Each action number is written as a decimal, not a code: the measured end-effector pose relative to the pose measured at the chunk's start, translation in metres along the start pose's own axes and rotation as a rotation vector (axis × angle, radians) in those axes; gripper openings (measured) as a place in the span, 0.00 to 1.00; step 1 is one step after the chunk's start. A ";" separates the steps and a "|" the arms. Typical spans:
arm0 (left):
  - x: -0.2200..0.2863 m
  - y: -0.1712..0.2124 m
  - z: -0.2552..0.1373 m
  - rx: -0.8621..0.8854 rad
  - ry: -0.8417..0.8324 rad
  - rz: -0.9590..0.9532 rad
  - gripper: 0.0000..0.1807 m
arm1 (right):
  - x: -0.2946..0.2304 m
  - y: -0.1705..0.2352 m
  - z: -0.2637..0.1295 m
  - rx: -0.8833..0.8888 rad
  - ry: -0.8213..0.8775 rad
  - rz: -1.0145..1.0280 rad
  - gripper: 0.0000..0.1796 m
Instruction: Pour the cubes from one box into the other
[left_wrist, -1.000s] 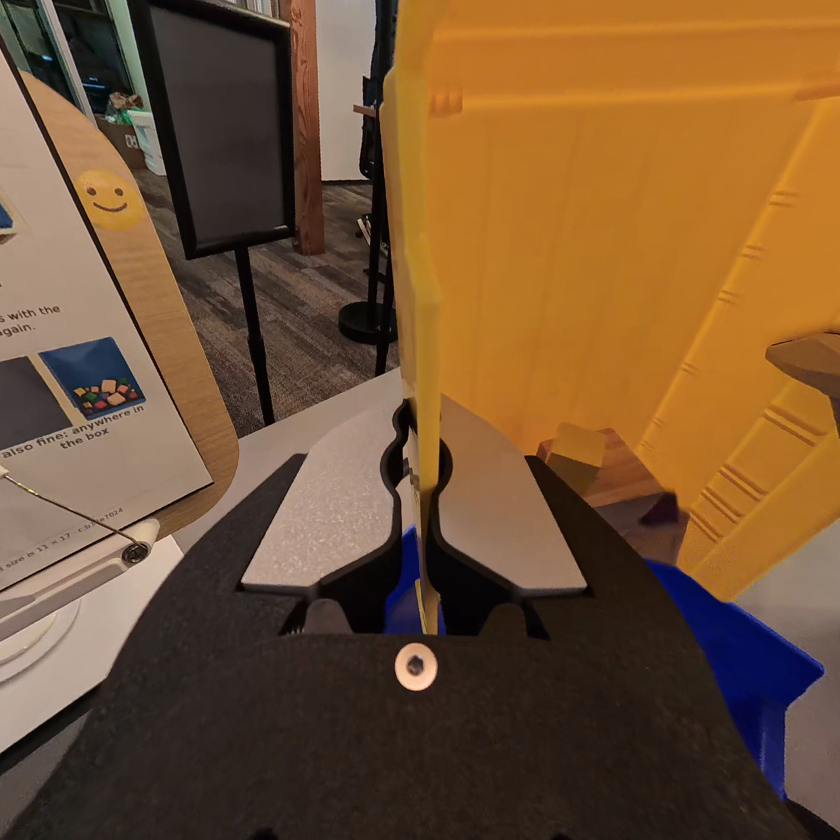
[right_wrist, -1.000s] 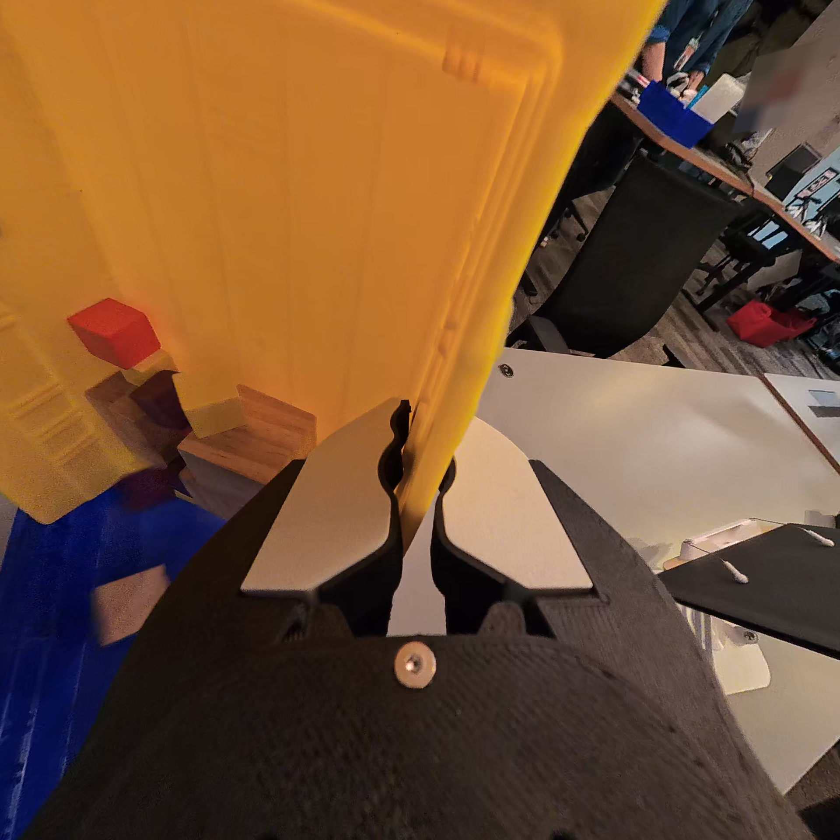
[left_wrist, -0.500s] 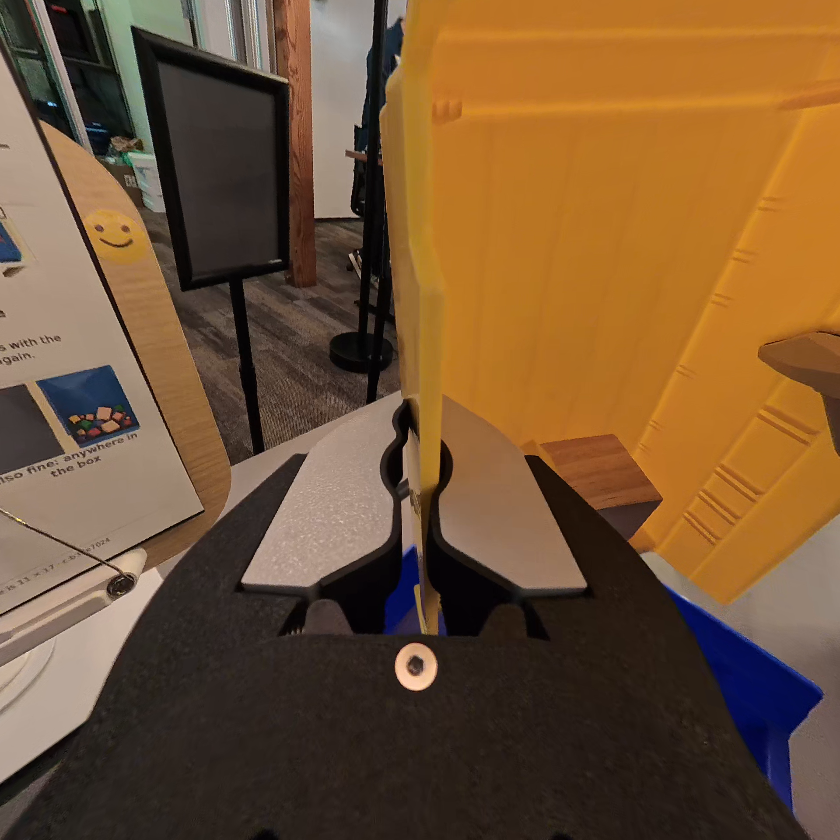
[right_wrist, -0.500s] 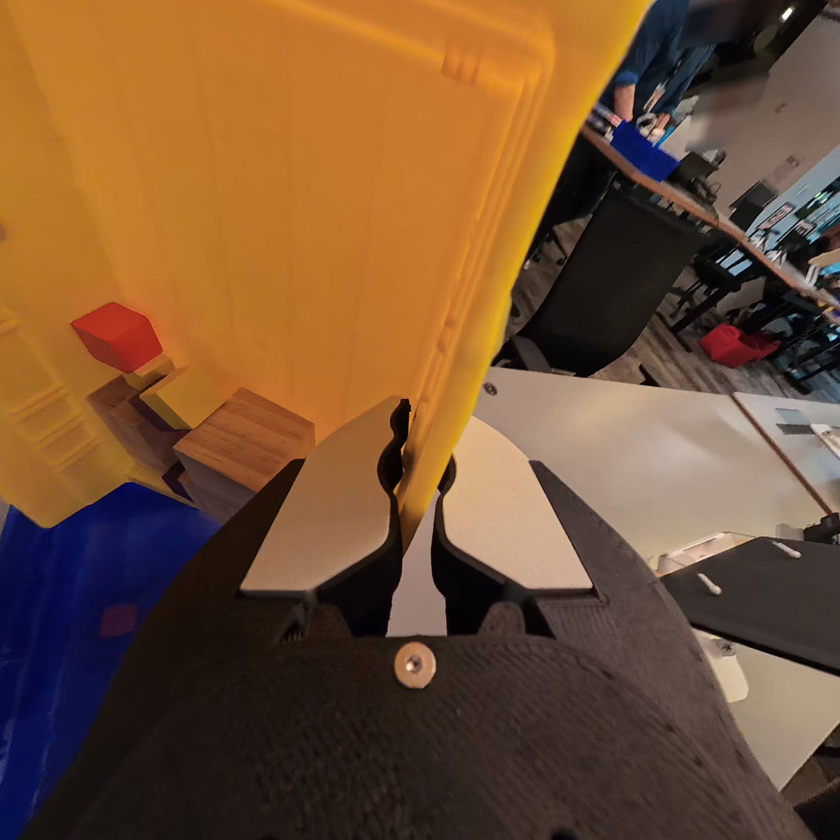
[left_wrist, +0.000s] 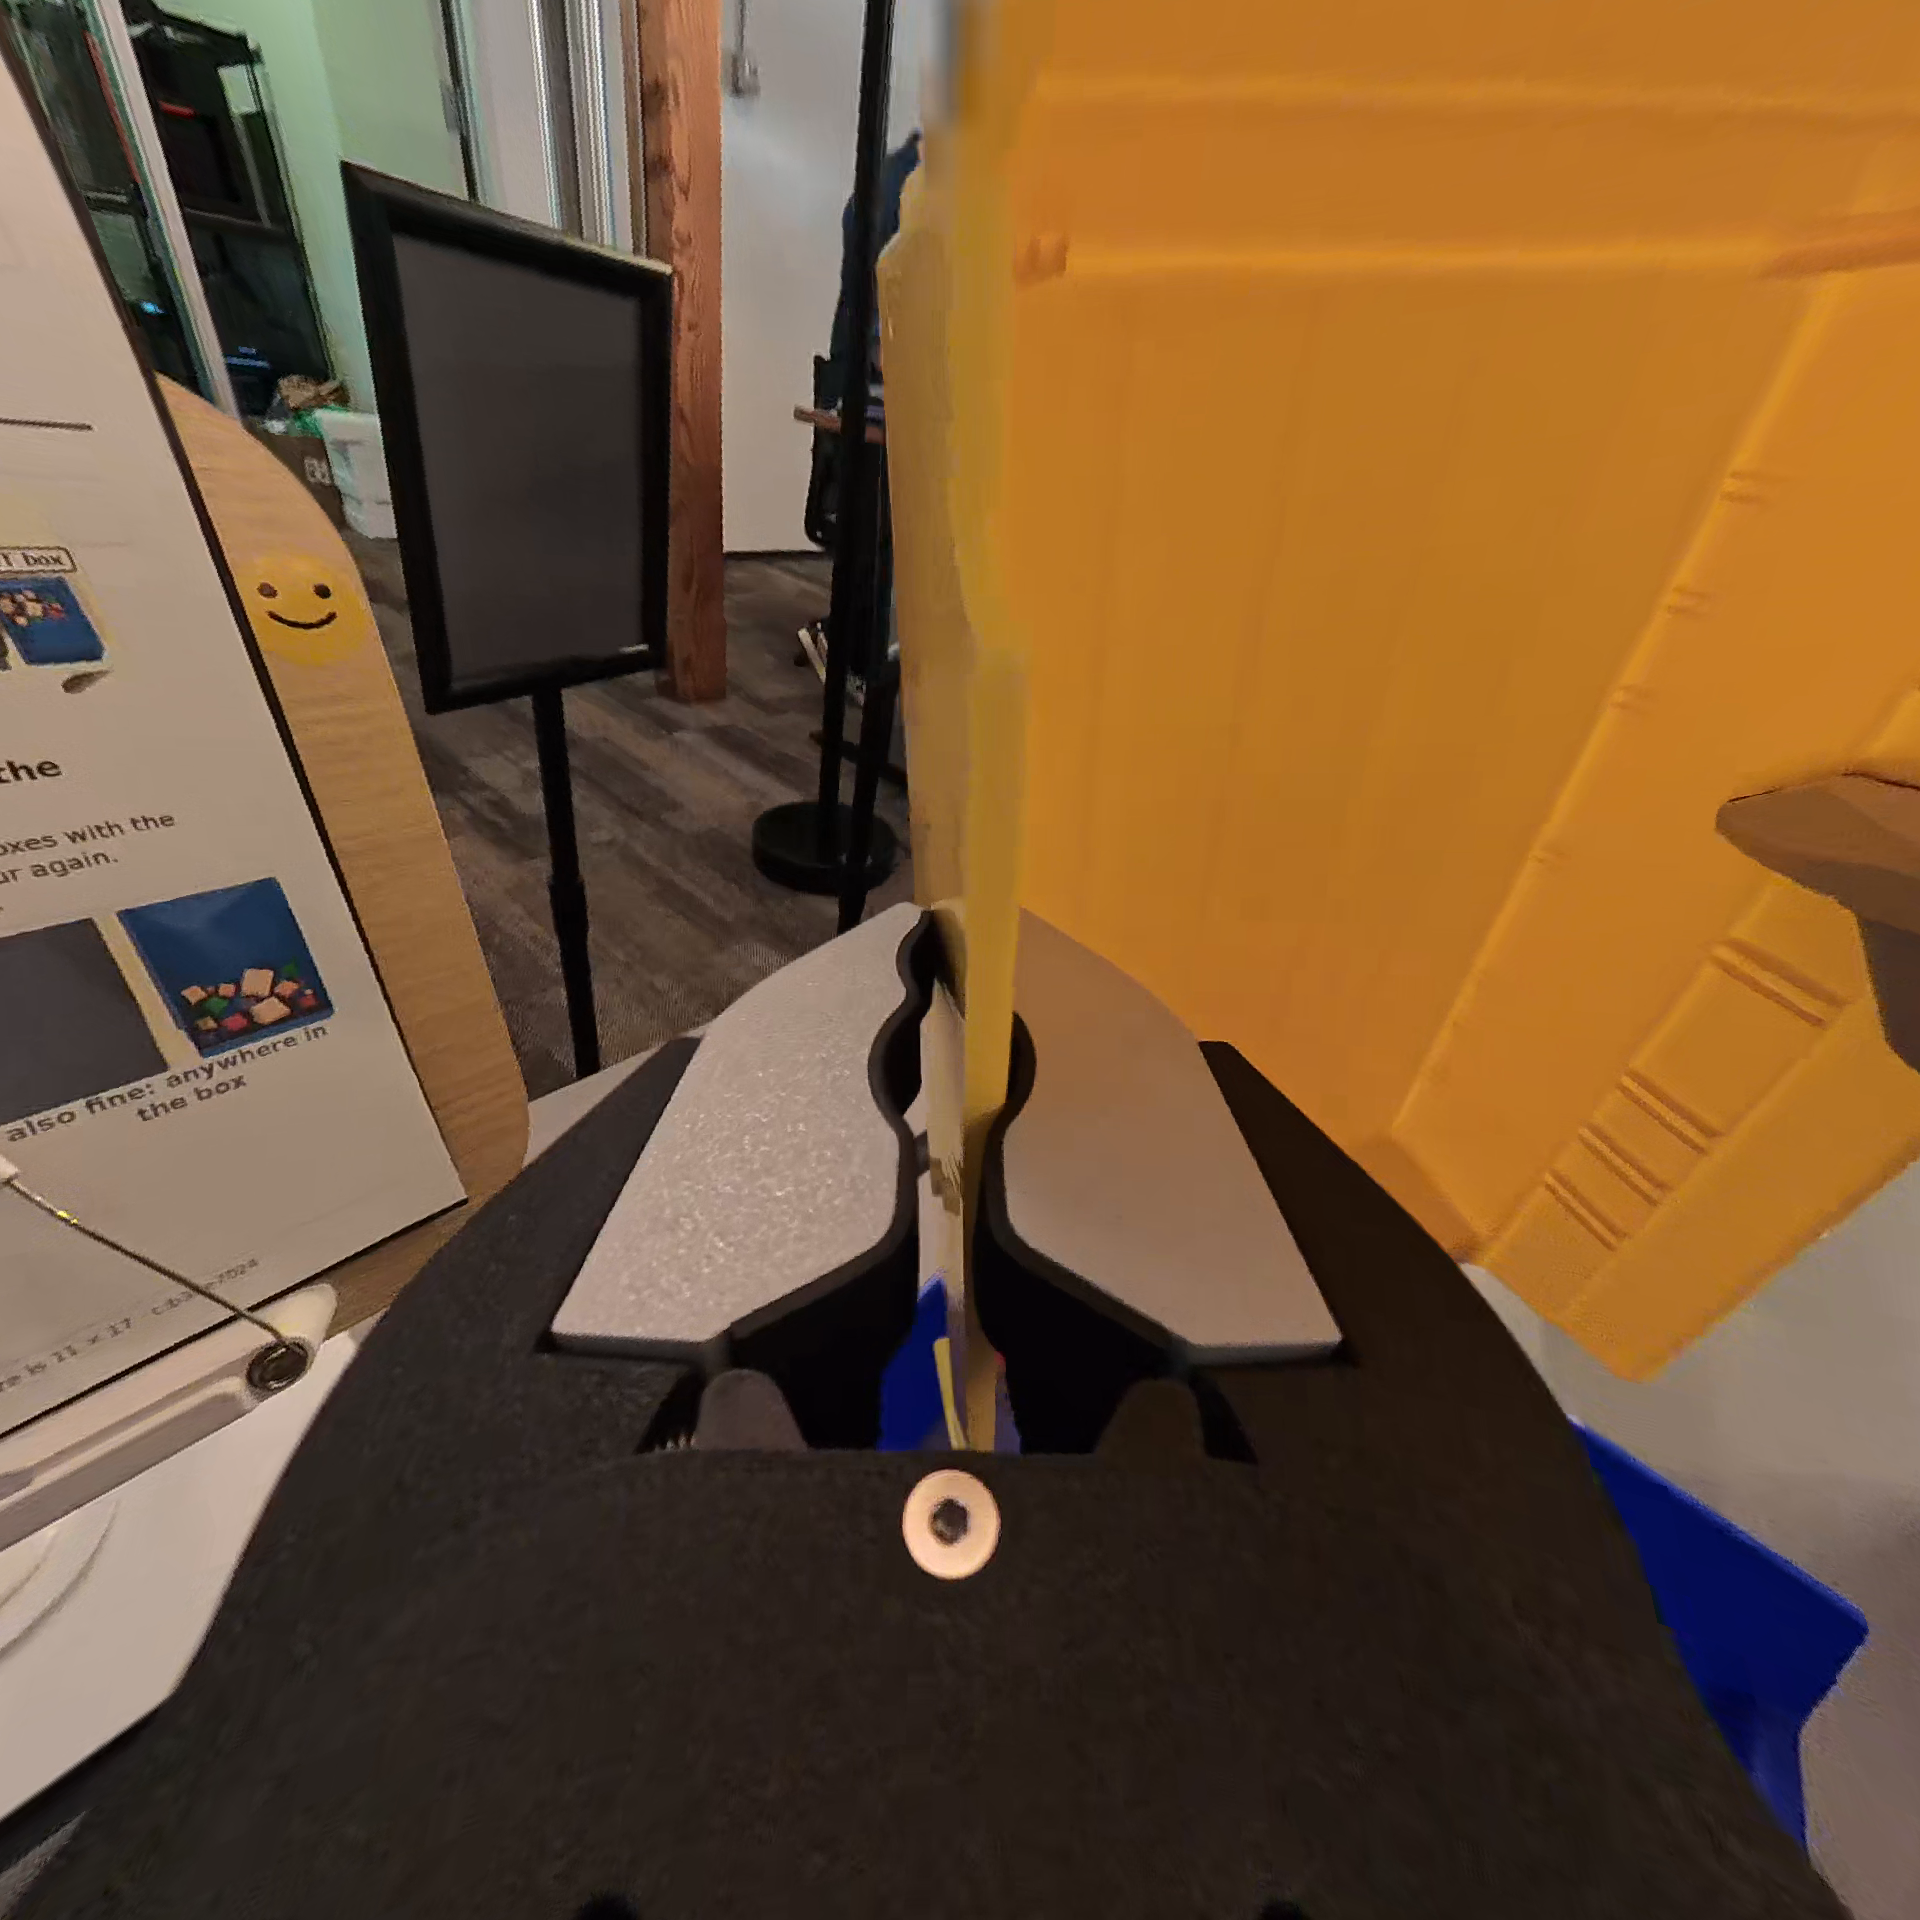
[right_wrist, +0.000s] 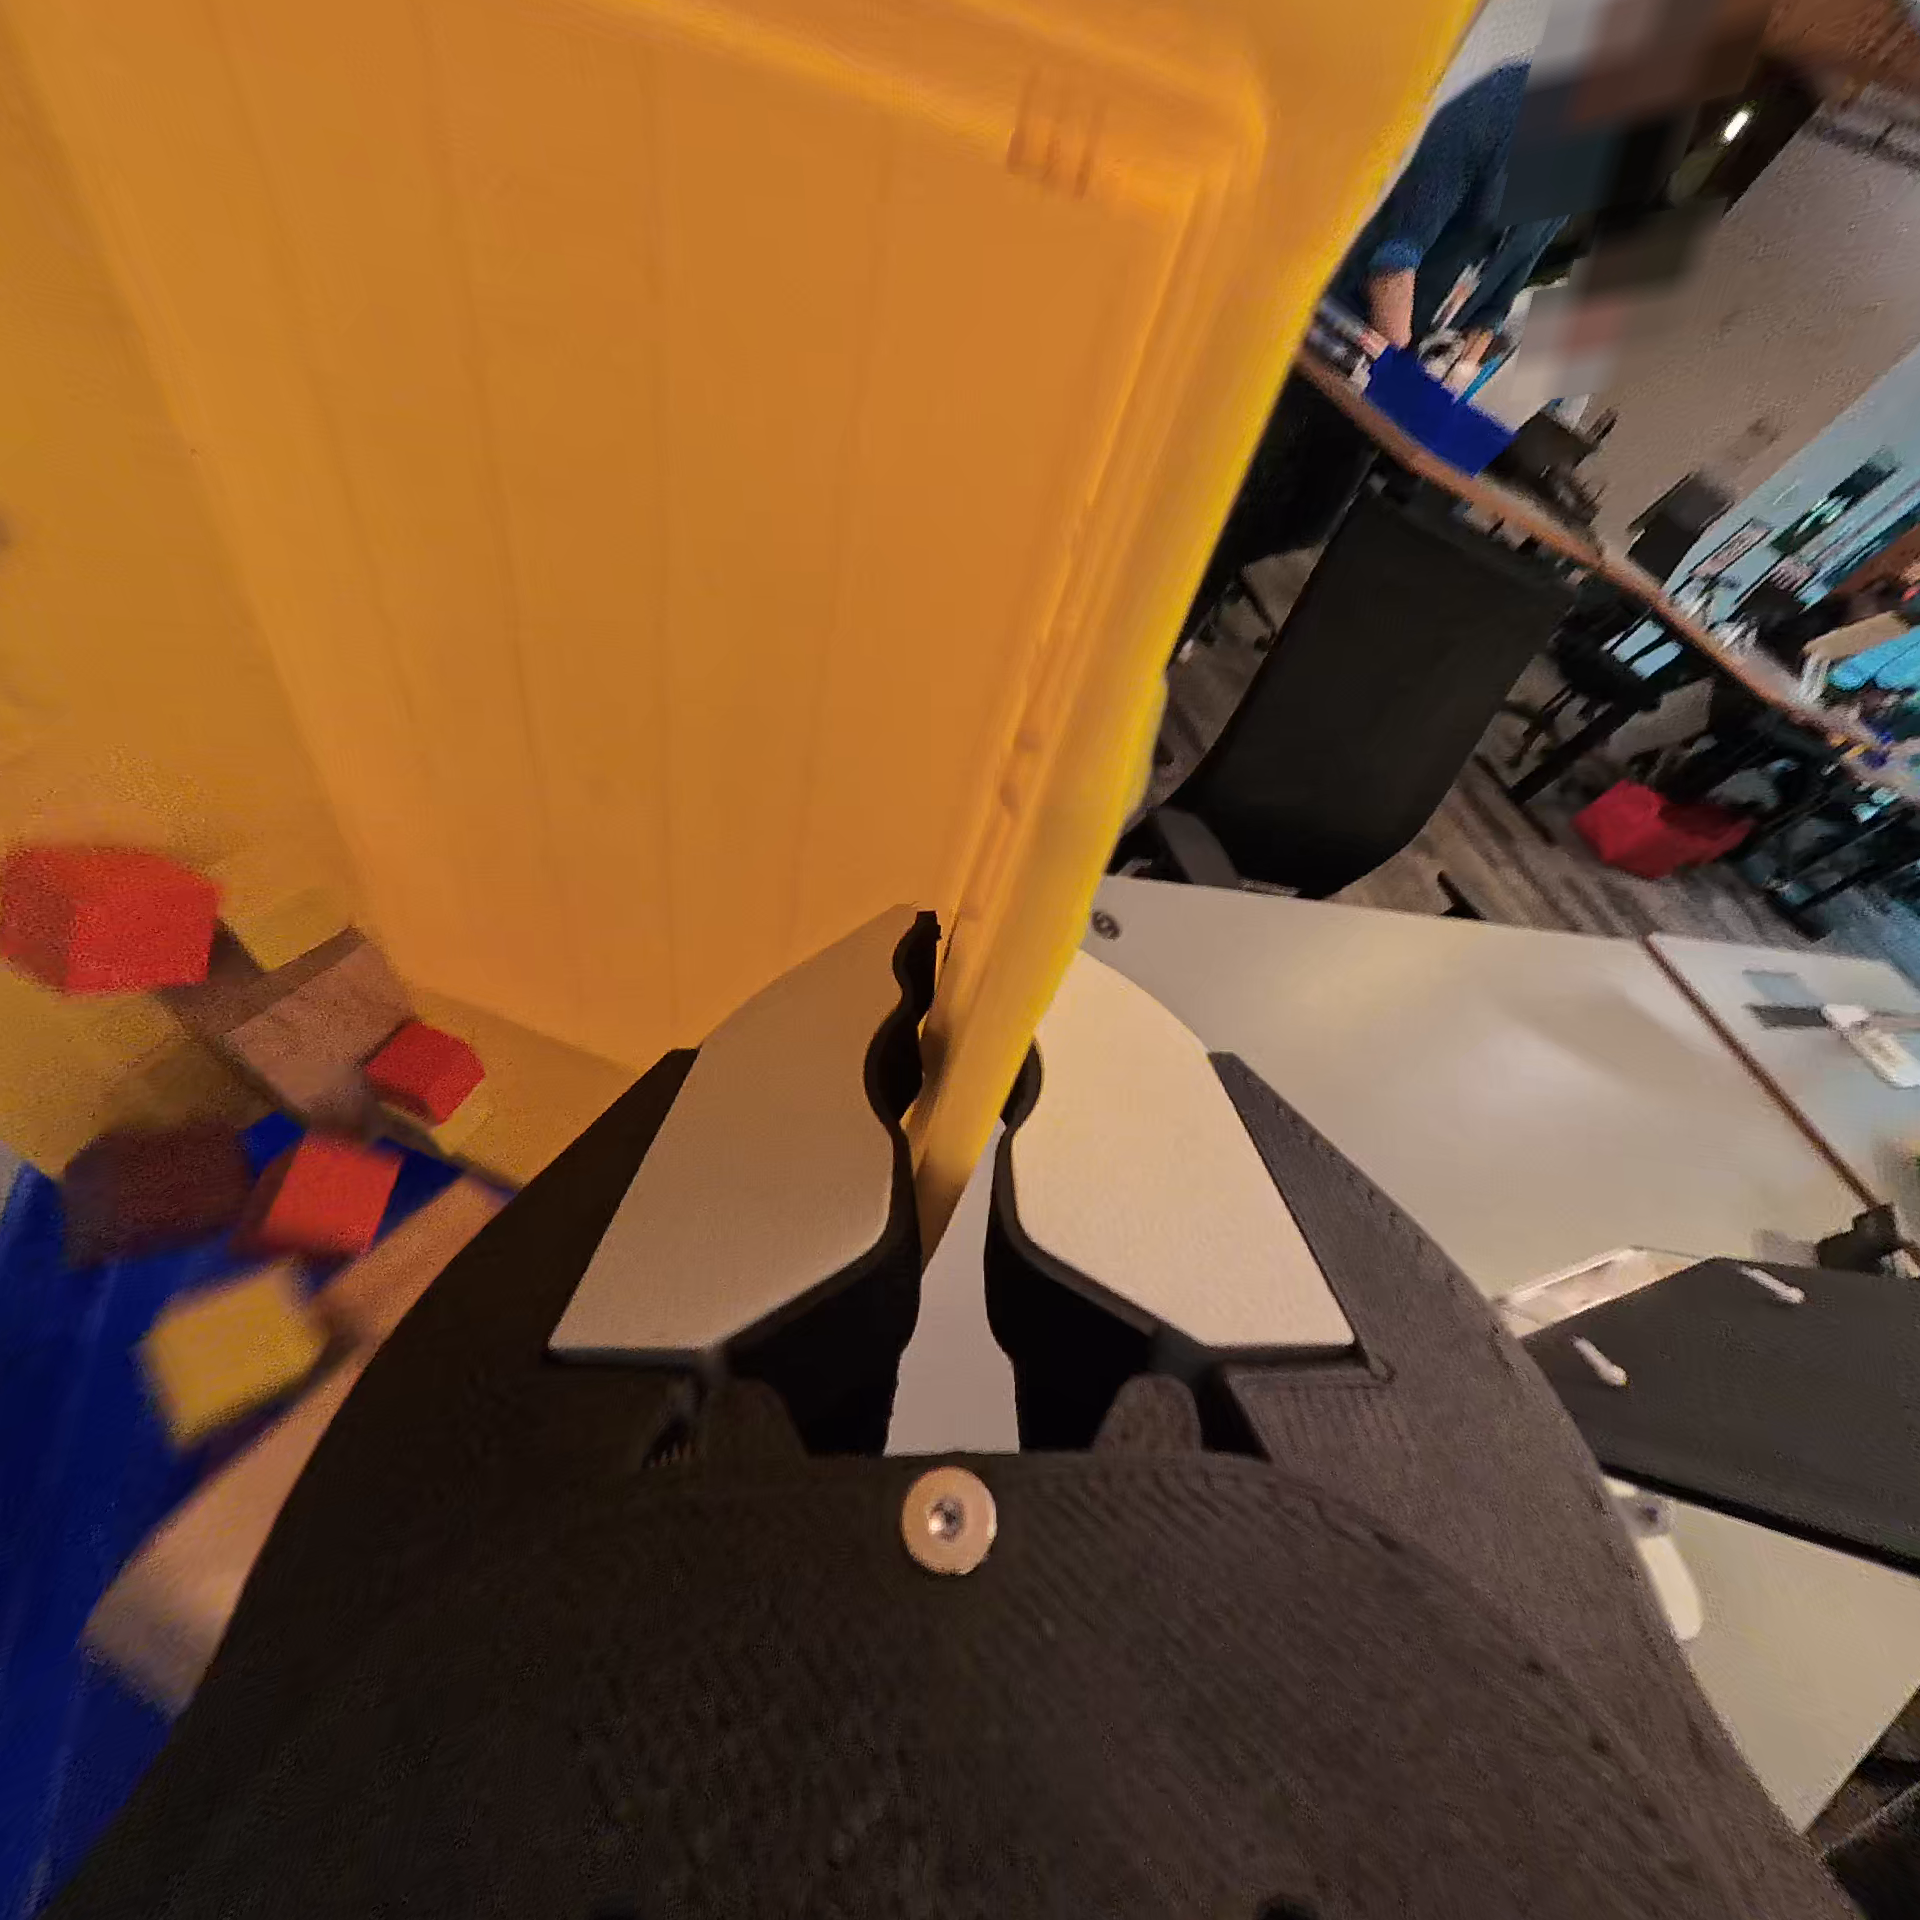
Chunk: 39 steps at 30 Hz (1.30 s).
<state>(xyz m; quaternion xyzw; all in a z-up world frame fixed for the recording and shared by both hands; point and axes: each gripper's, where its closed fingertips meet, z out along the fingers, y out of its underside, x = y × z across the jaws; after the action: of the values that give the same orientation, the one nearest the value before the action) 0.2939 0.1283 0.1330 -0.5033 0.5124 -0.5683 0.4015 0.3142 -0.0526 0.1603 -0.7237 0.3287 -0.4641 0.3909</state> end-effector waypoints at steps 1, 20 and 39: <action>0.001 -0.001 0.001 0.003 -0.008 0.010 0.03 | 0.002 0.000 0.000 0.009 0.010 -0.011 0.04; 0.013 -0.012 -0.007 0.128 0.025 0.020 0.03 | 0.011 -0.011 -0.017 0.116 0.041 -0.037 0.04; 0.027 -0.083 -0.044 -0.069 -0.050 0.090 0.03 | 0.029 -0.076 -0.064 0.031 -0.013 -0.063 0.05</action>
<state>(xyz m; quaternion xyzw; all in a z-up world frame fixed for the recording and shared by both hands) 0.2508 0.1223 0.2203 -0.5072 0.5435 -0.5191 0.4217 0.2733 -0.0571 0.2550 -0.7305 0.2960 -0.4764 0.3897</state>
